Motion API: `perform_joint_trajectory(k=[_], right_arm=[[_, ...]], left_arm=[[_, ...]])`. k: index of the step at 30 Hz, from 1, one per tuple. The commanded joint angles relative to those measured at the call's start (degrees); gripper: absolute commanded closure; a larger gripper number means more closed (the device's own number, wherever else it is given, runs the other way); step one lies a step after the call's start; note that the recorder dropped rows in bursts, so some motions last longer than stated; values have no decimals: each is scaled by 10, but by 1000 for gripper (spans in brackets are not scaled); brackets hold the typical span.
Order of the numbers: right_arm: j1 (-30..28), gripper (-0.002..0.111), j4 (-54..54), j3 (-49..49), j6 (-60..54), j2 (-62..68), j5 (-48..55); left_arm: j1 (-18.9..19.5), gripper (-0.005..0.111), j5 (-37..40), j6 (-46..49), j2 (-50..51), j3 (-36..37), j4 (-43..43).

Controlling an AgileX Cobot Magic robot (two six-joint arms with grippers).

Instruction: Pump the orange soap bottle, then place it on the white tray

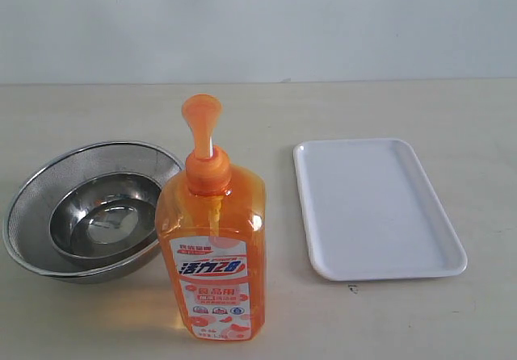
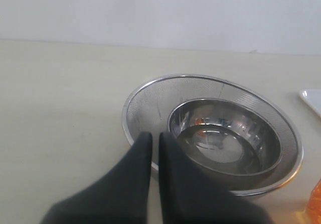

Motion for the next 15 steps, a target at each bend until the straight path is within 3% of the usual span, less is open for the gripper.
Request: perform_joint_trajectory(k=[1,8,11,15], right_arm=[[58,108,-7,-63,-99,108,45],[241,108,24,-138,-347,259,108],[323,108,28,-142,-381,290,83],[388,108,28,-138,-384,328,50]], left_arm=[[0,102,-3,-6,-1,2,0],[0,102,-3,-6,-1,2,0],[0,102,-3,-6,-1,2,0],[0,102,-3,-6,-1,2,0]])
